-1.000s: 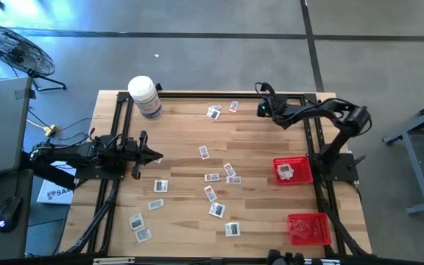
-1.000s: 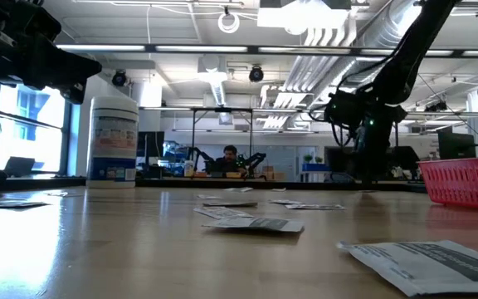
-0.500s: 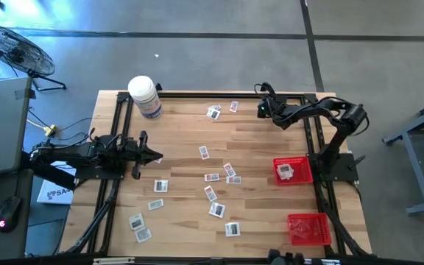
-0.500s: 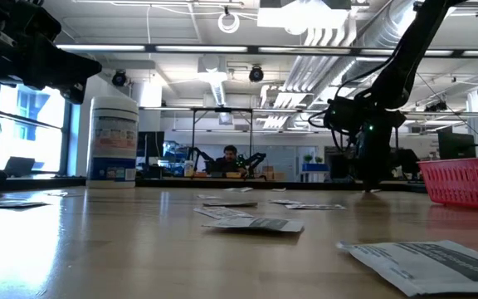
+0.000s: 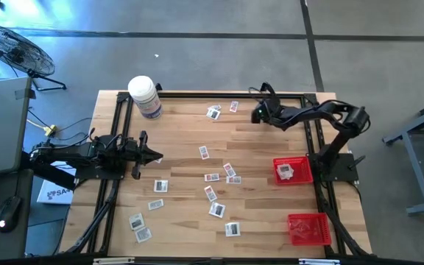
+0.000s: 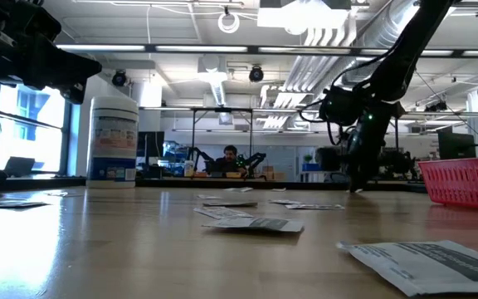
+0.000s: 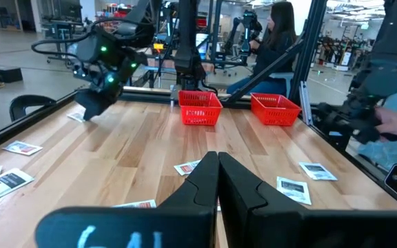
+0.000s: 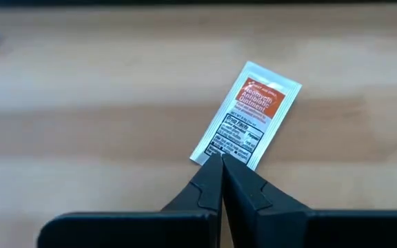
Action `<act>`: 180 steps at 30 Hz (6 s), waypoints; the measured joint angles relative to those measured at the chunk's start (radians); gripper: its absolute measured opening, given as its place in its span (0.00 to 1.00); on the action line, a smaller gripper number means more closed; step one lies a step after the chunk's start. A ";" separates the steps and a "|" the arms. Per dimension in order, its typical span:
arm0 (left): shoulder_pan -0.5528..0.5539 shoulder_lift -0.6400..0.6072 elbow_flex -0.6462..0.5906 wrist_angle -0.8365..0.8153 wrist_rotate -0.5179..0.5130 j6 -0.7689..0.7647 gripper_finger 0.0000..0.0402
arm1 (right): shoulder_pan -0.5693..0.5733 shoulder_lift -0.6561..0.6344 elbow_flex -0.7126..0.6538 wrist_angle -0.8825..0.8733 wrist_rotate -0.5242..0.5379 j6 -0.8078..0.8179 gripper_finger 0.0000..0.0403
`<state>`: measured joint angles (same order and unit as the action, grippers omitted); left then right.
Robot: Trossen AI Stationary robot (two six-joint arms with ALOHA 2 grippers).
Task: Pick & Place First Aid Supplies
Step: Put the orange ointment pack into the bottom red basket
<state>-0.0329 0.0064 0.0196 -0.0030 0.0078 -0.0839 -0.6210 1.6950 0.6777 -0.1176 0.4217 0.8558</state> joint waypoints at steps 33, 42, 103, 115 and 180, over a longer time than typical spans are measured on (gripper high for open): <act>0.000 0.000 0.000 0.000 0.000 0.000 0.00 | 0.353 -0.160 -0.008 0.016 -0.092 -0.286 0.28; 0.000 0.000 0.000 0.000 0.000 0.000 0.00 | 0.326 -0.161 -0.008 -0.042 -0.242 -0.018 0.30; 0.000 0.000 0.000 0.000 0.000 0.000 0.00 | 0.390 -0.051 -0.006 -0.033 -0.184 0.028 0.00; 0.000 0.000 0.000 0.000 0.000 0.000 0.00 | 0.388 -0.172 -0.007 -0.115 -0.201 -0.040 0.00; 0.000 0.000 0.000 0.000 0.000 0.000 0.00 | 1.604 -0.571 -0.005 -0.491 -0.592 0.487 0.00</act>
<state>-0.0326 0.0063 0.0196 -0.0032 0.0078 -0.0841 0.9829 1.1238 0.6727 -0.6087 -0.1703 1.3425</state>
